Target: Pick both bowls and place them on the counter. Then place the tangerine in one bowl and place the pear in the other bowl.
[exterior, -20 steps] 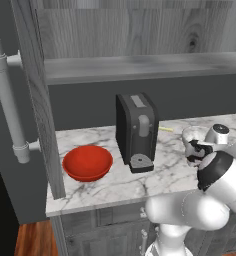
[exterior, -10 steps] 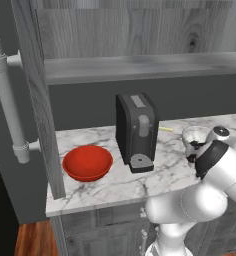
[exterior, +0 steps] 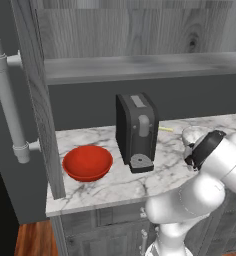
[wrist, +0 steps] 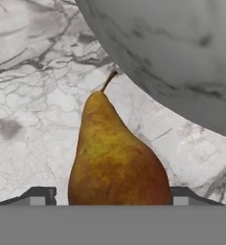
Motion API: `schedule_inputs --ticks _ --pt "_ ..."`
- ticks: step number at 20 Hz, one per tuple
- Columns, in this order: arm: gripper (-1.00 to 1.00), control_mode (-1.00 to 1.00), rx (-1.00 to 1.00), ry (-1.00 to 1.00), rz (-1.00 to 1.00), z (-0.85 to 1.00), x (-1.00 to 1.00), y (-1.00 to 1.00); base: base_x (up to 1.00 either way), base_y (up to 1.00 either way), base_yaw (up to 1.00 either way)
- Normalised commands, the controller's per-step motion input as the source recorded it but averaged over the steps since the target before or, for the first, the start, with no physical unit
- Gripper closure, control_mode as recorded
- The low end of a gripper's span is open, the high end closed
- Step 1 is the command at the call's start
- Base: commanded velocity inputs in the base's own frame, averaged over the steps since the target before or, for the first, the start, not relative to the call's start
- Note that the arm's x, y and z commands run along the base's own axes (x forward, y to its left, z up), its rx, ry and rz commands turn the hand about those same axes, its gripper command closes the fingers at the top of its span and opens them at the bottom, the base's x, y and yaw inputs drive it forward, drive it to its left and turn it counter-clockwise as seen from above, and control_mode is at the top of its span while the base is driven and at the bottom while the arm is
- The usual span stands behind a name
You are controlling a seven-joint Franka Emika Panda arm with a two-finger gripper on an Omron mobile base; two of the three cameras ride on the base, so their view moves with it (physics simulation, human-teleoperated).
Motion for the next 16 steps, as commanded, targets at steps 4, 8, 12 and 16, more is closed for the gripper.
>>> schedule_inputs --ticks 4,8,12,16 --pt "1.0 -1.0 0.0 0.0 0.0 -0.05 0.0 0.1 0.0 0.0 0.0" --pt "1.0 -1.0 0.0 0.0 -0.01 0.1 -0.09 0.17 0.0 0.0 0.0" --pt "1.0 -1.0 0.0 0.0 -0.07 0.34 -0.43 0.05 0.0 0.0 0.0" --pt "1.0 -1.0 0.0 -0.01 -0.11 0.54 -0.51 0.0 0.0 0.0 0.0"
